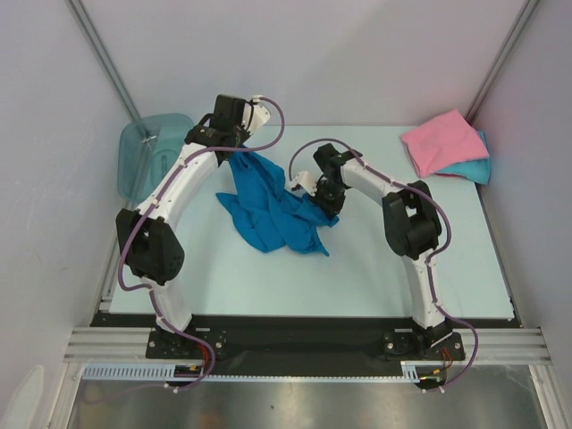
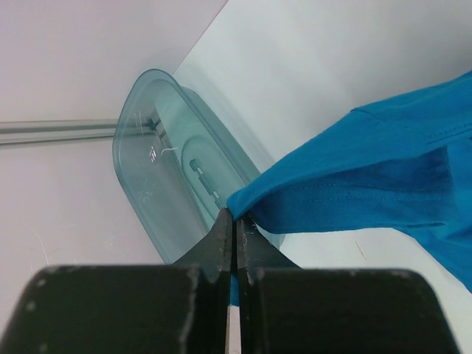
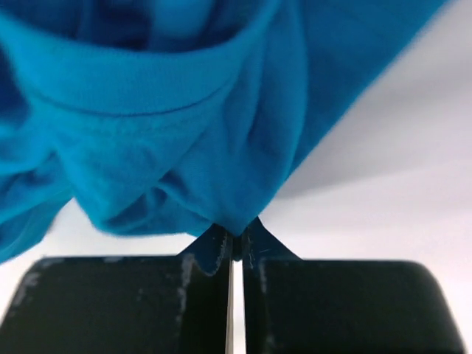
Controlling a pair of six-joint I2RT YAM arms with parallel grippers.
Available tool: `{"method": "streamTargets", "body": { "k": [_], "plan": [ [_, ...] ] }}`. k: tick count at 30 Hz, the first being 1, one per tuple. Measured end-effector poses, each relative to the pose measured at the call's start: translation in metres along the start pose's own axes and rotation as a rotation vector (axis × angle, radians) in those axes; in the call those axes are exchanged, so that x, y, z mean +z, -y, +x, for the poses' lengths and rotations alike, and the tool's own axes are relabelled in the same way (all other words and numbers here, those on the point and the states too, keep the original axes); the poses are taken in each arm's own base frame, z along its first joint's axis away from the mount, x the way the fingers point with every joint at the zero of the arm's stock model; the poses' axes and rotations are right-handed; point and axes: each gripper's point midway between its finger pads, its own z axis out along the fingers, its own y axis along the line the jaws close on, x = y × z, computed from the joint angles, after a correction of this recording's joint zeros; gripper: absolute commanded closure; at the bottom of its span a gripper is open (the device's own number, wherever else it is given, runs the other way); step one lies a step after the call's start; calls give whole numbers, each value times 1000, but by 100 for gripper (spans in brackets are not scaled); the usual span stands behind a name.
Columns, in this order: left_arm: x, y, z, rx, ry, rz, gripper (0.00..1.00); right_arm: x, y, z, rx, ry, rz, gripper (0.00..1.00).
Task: Fold and stack the t-shirts
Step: Move the tshirt to the center of the board
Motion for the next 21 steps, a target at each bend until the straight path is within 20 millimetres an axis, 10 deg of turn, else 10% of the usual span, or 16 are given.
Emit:
{"method": "streamTargets", "body": {
  "k": [9, 21],
  "plan": [
    [-4, 3, -5, -27, 31, 28, 100, -5, 77, -6, 5, 5, 376, 100],
    [-52, 22, -74, -88, 343, 289, 99, -126, 280, 25, 119, 52, 1153, 100]
  ]
}}
